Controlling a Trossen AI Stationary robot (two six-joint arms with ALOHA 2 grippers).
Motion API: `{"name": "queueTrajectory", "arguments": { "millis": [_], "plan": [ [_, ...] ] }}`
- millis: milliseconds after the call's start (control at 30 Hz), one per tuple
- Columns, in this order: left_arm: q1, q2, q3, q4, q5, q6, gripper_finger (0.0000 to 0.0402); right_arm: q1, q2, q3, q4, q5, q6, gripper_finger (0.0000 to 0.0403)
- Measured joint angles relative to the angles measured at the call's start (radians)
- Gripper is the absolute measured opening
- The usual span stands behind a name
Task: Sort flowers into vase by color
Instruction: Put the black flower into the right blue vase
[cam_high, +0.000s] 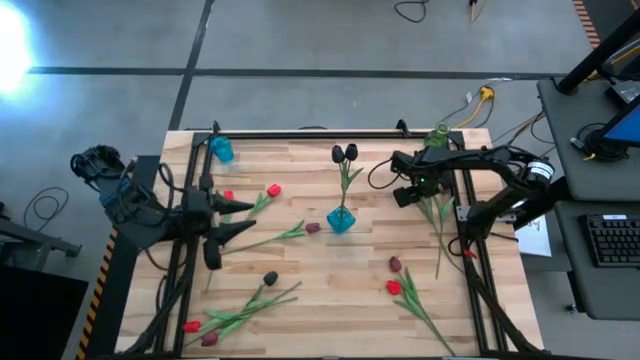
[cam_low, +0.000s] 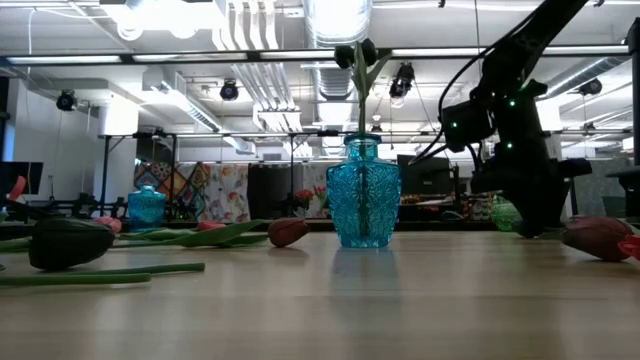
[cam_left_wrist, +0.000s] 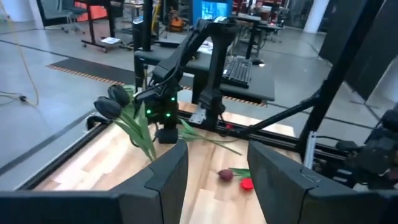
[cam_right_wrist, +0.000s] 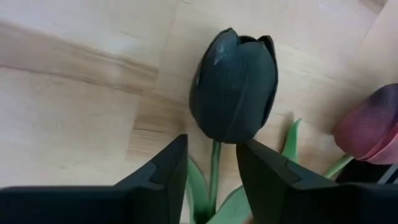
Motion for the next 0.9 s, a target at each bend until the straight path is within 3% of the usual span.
{"name": "queueTrajectory", "arguments": {
  "millis": [367, 500, 667, 900],
  "plan": [
    [0.081, -0.021, 0.029, -0.042, 0.005, 0.077, 0.0152, -0.007, -0.005, -0.052, 0.041, -0.036, -0.045, 0.0033],
    [0.080, -0.044, 0.015, -0.052, 0.092, 0.053, 0.0152, 0.024, -0.041, -0.027, 0.025, -0.057, -0.040, 0.0013],
    [0.081, -0.080, -0.025, -0.111, 0.112, -0.034, 0.0152, 0.128, -0.162, 0.070, -0.033, -0.054, 0.065, 0.0013],
    [0.081, -0.139, -0.109, -0.157, 0.106, -0.179, 0.0152, 0.388, -0.370, 0.239, -0.071, -0.003, 0.189, 0.0013]
  ]
}}
